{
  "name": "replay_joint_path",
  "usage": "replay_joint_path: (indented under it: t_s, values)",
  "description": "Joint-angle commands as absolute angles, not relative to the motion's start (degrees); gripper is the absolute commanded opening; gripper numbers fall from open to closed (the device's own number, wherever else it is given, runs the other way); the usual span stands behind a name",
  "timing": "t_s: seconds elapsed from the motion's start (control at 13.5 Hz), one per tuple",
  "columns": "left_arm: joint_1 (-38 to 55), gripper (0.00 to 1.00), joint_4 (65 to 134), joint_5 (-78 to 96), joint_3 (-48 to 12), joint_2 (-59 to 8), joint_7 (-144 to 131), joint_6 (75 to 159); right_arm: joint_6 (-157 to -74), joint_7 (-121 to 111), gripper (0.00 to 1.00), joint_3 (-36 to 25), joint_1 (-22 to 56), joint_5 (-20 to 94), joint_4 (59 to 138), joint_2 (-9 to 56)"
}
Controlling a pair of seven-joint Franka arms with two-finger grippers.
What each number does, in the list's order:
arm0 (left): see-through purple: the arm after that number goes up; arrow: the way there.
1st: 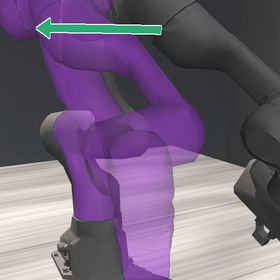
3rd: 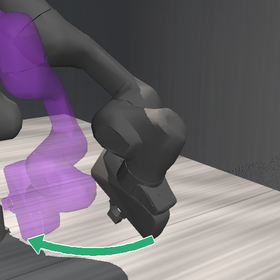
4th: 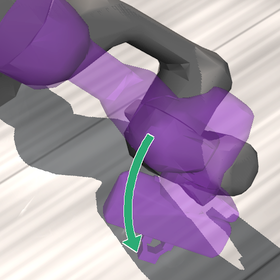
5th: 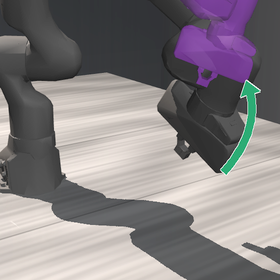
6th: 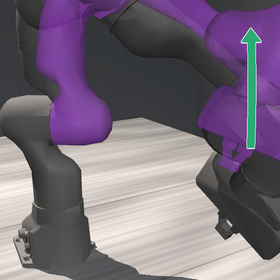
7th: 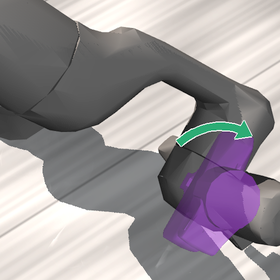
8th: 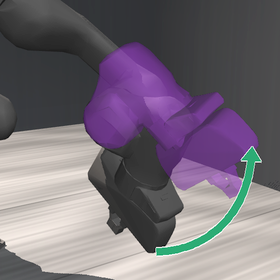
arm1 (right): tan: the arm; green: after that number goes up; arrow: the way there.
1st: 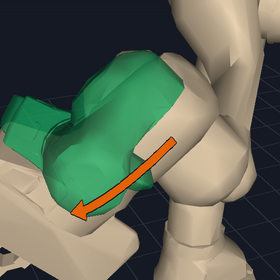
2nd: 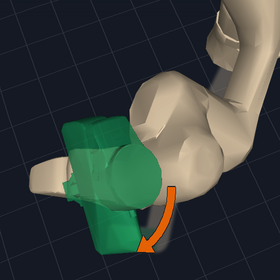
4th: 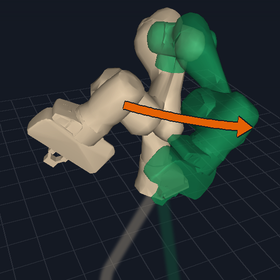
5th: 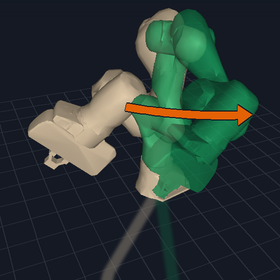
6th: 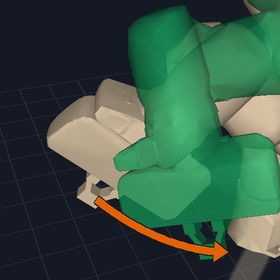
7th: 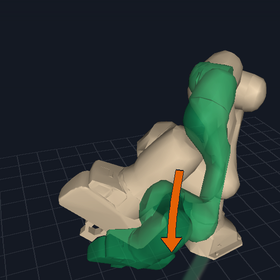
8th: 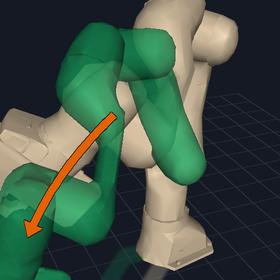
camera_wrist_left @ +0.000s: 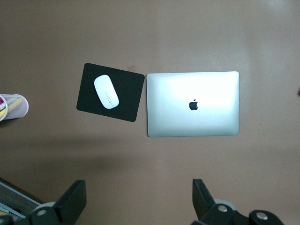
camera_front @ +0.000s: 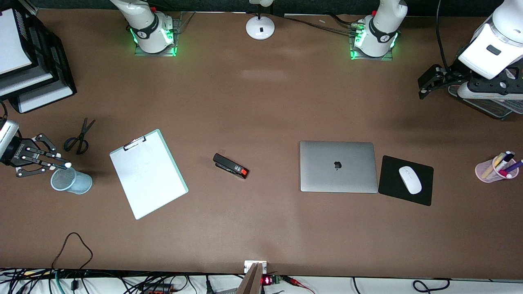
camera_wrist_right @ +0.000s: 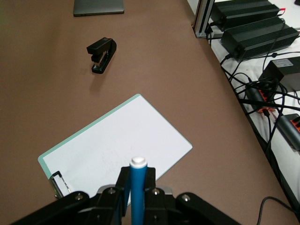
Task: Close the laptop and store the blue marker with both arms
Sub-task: 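Carry the blue marker with the right gripper over the white cup, then lower the blue marker into the white cup with the right gripper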
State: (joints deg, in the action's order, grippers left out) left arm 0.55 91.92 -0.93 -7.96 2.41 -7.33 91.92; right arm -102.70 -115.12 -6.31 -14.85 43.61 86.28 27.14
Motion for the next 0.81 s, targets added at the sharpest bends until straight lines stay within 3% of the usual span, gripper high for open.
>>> replay_joint_path:
  t_s: [0.0, 0.74]
  values:
    - [0.62, 1.00, 92.20, -0.09, -7.91, 2.37, -5.89, 92.29, -100.55, -117.51, 0.00, -5.63, -17.14, 46.58, 84.38, 29.26]
    - [0.35, 1.00, 92.11, -0.09, -7.82, 2.81, -5.80, 90.44, -96.68, -124.18, 0.00, -5.63, -19.77, 46.76, 77.70, 36.03]
